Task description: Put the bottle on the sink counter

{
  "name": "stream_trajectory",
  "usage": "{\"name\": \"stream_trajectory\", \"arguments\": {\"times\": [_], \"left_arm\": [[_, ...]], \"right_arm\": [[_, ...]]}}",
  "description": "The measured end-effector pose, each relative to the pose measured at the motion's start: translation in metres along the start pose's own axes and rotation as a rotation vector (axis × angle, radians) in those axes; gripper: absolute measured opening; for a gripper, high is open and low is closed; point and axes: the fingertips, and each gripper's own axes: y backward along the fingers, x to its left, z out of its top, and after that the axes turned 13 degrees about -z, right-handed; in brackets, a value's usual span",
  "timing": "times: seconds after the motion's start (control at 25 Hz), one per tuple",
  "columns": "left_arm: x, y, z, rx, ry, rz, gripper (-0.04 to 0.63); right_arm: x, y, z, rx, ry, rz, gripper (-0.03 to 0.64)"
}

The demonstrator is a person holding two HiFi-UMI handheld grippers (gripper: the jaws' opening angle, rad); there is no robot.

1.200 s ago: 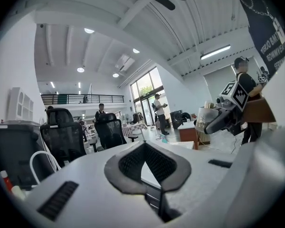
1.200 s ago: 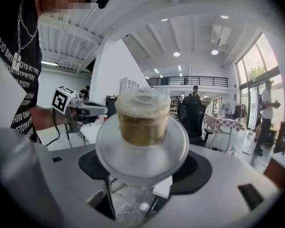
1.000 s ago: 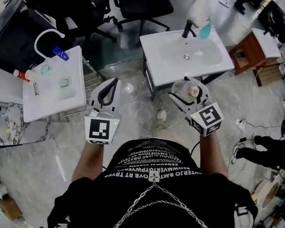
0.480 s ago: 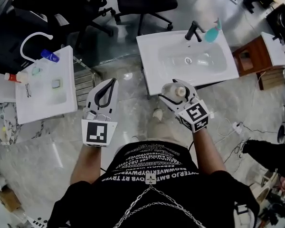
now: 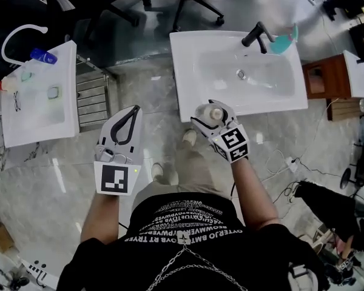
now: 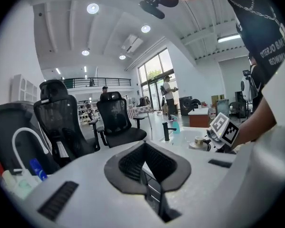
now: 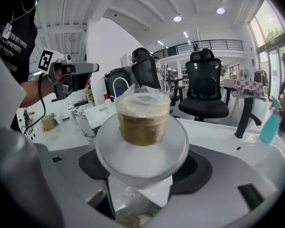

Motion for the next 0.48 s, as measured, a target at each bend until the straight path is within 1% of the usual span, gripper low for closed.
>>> {"name": "stream_trajectory", "arguments": {"times": [0.08,0.24,0.4,0.48], "left_arm": [[0.000,-0.011,-0.017,0.018,0.014,0.000,0.006],[0.002,-0.024,-0.040,0.011,0.067,0.009,0.006],[0.003,-0.045,-0.060,0.026,0.061,-0.006,0.006],[0.000,-0.053,-0.067,0.033,0.074,-0.012,0.006]], "right_arm": [[-0.003,-0.016,-0.015,0.020,0.010,0.006,0.334],[-0.002,-0.045,-0.037,0.046,0.033,0.023,0.334],[0.000,-0.072,-0.052,0.058,0.047,0.040,0.334],[0.002,-0.081,-0.059,0.063,0.058,0.050,0.334]]}}
